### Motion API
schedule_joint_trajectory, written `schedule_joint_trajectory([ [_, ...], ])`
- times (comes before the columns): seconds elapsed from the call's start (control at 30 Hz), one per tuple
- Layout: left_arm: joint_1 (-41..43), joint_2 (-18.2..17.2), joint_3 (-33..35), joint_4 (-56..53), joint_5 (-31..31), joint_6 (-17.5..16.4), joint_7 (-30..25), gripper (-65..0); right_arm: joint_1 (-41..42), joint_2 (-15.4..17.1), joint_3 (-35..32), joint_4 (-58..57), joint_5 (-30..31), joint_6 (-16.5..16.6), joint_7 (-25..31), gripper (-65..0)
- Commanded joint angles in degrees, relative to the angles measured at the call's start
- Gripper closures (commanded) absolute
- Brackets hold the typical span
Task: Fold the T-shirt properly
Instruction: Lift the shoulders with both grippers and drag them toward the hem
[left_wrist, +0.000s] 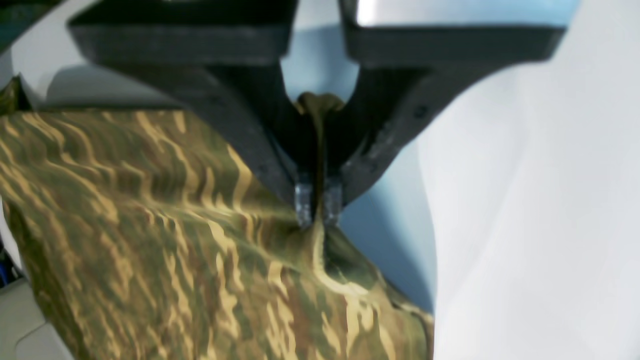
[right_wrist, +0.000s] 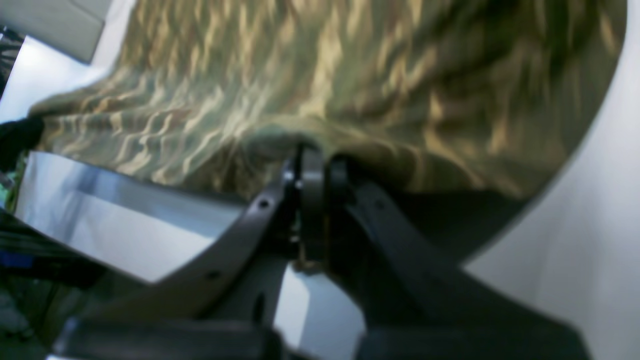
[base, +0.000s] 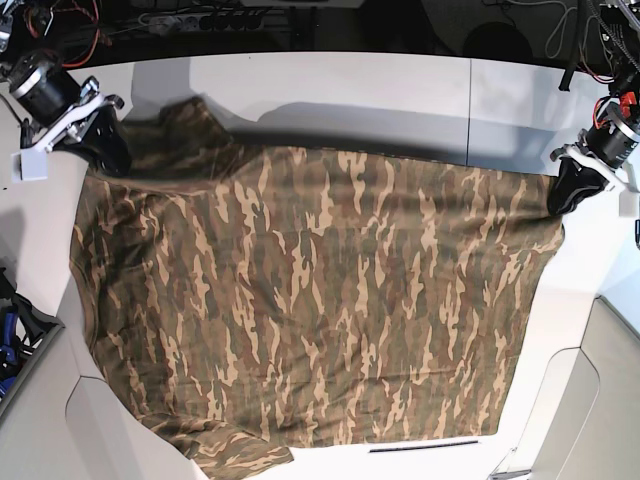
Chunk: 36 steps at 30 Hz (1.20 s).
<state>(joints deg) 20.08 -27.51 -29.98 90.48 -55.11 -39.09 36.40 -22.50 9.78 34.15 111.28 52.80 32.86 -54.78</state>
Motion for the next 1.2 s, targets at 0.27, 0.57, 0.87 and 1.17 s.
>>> schedule_joint_trajectory([
  [0.27,-7.96,-0.11,3.04,-0.92,8.59,-0.91,-4.55,0.0,11.47,0.55,0.04,-5.75,-1.07,0.42,1.16,0.0],
  [0.57,-18.21,-0.11,8.66,-11.17,18.6,1.62,-9.66,0.0,26.36,0.98,-3.32,-20.57,-6.21,1.03,1.22,0.0],
  [0.87,-24.35,-0.09,8.66,-14.75,20.76,1.6,-9.88,0.0,40.57,1.81,-6.29,-34.16,-12.96,1.03,4.04,0.0],
  [1.17,-26.08,0.04,8.66,-22.14,21.81,1.57,-14.99,0.0,47.43,1.79,-12.0,-42.64,-20.13,0.98,9.97,0.0],
])
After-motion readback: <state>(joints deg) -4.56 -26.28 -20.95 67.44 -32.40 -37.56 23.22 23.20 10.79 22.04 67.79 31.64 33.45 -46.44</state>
